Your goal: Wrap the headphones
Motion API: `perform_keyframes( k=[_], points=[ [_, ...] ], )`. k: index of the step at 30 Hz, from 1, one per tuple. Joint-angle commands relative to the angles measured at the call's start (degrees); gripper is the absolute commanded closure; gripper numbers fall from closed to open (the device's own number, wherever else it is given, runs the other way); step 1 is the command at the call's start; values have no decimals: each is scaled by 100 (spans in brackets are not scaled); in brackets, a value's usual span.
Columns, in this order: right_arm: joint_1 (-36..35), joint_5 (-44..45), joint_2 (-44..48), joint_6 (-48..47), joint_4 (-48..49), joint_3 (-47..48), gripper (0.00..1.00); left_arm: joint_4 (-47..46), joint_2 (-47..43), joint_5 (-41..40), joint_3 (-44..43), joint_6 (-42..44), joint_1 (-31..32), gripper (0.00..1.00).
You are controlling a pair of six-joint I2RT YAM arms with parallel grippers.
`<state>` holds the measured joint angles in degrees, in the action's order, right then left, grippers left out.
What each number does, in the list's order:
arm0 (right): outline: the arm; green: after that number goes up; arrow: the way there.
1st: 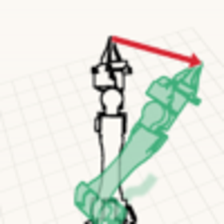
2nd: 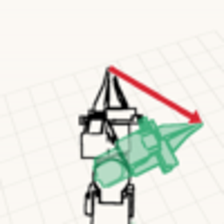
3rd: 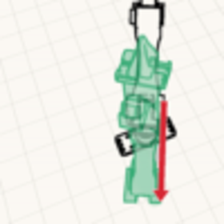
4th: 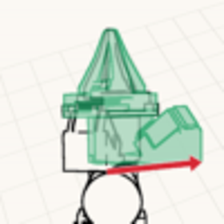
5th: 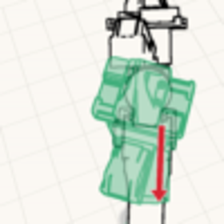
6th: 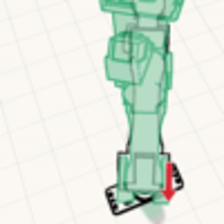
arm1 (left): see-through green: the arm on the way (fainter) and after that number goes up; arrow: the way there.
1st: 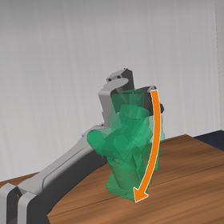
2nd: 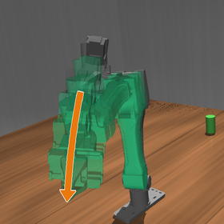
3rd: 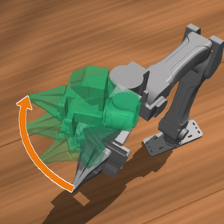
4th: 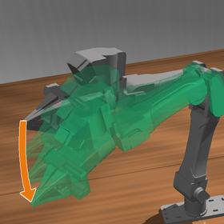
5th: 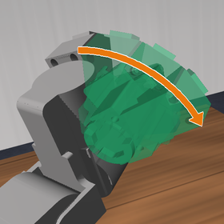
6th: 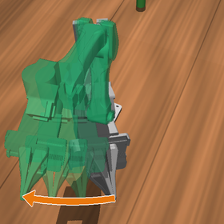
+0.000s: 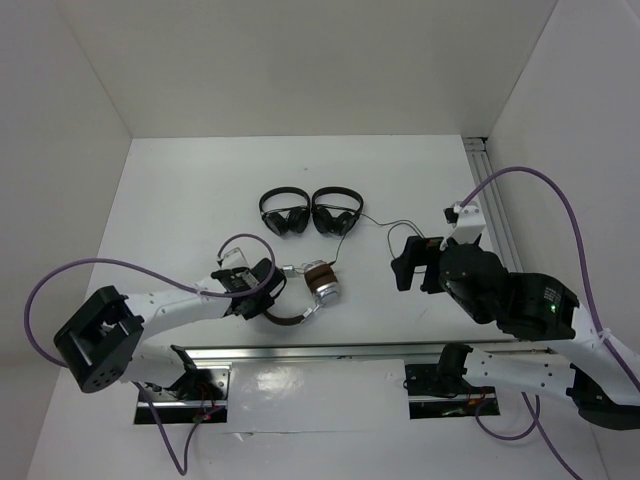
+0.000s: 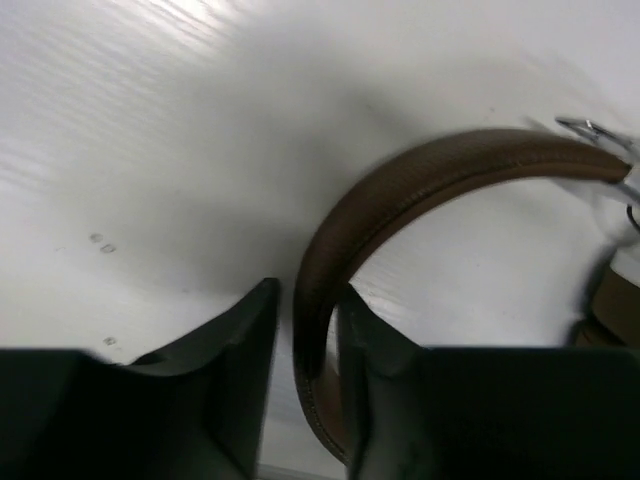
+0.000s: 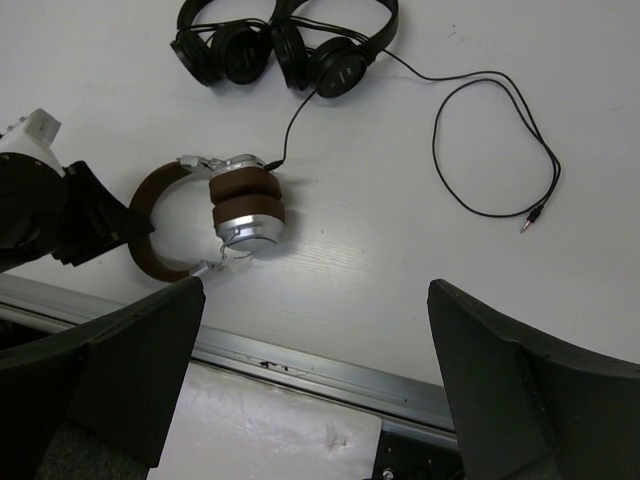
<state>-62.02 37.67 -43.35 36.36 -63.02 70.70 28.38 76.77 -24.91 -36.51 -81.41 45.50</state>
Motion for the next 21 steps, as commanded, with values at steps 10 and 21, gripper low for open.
perform_keyframes(
  k=[10,21],
  points=[
    [-38,-637,485,-515,1256,-310,0,2062,-881,-523,-828,-60,907,100],
    [-38,-2449,997,-1727,2918,-856,0,3898,-2132,-1068,-4288,3200,961,100]
  ],
)
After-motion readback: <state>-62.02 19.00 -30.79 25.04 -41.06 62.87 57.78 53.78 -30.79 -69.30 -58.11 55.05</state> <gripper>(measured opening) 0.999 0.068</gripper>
